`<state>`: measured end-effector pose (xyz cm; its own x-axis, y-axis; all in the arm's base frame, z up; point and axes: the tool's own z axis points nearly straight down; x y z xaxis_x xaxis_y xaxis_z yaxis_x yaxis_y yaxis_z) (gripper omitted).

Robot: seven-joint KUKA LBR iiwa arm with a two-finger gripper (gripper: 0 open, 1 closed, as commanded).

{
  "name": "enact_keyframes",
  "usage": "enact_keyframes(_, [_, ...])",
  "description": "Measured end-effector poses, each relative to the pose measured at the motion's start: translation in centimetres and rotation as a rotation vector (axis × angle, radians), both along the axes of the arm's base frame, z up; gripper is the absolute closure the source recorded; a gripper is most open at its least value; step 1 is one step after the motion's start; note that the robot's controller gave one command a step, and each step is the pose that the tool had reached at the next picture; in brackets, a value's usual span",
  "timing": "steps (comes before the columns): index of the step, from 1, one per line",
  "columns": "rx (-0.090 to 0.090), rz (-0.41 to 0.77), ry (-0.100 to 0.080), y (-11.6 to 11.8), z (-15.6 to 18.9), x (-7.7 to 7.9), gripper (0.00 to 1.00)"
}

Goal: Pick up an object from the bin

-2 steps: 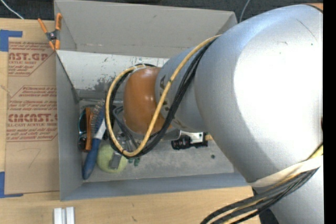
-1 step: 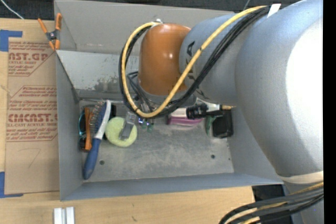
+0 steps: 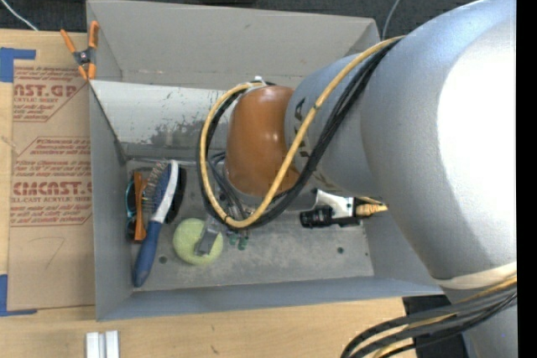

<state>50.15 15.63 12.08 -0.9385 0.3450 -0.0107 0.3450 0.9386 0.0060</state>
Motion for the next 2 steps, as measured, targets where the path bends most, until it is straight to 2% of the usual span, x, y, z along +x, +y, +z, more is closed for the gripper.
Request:
enact_keyframes(1, [0.004,-0.177,0.009,3.41,2.64,4.99,1.0])
enact_keyframes(2, [0.004,-0.177,0.009,3.41,2.64,4.99,1.0])
